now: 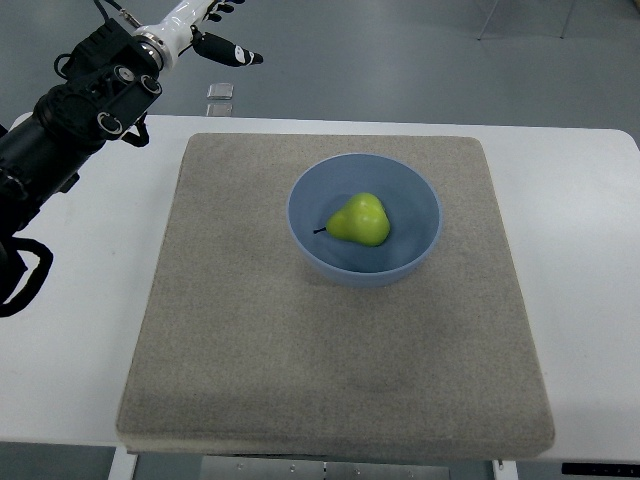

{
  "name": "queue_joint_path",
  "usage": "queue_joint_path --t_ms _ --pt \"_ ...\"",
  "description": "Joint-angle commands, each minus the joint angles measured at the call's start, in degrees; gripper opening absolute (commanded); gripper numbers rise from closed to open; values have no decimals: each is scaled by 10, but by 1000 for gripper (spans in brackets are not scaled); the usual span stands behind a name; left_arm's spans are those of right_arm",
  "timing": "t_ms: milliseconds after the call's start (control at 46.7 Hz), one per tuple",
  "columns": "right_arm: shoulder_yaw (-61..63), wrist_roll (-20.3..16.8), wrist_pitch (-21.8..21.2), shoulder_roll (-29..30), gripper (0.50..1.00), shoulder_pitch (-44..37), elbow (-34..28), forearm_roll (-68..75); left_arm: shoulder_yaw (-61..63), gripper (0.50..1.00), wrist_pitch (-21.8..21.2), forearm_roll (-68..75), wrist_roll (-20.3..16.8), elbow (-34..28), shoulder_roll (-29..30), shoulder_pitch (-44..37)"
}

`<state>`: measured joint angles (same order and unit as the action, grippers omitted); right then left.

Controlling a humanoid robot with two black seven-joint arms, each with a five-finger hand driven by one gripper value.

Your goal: Place pear in bowl with left hand

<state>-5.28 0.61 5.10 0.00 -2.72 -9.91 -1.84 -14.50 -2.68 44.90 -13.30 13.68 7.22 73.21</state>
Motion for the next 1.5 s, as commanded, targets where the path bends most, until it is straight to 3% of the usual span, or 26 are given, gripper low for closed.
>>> queue_joint_path --t_ms 0,171,493,600,793,1050,1157,1221,1479 --pt "0 0 0 0 924 0 1 0 0 911 -18 -55 0 -8 -11 -12" --pt "0 0 0 0 924 0 0 0 0 906 -51 -169 0 -10 -19 -25" --pt "0 0 0 0 924 0 0 0 -7 911 -52 -311 -13 -6 -20 -56" --pt "0 0 0 0 924 0 1 0 -8 911 -43 -350 -24 -5 -20 -69" --pt "0 0 0 0 926 0 0 0 -19 906 -5 -409 -78 -8 -19 -85" --pt "0 0 0 0 924 0 1 0 -152 911 86 -418 -87 -9 -14 -119" --pt "0 0 0 0 924 0 1 0 -181 930 93 -419 -87 -10 -14 -121" --pt "0 0 0 0 924 0 0 0 -183 992 92 -418 -87 -9 -15 -123" --pt "0 0 0 0 926 0 0 0 -184 994 89 -418 -87 -6 -16 -140"
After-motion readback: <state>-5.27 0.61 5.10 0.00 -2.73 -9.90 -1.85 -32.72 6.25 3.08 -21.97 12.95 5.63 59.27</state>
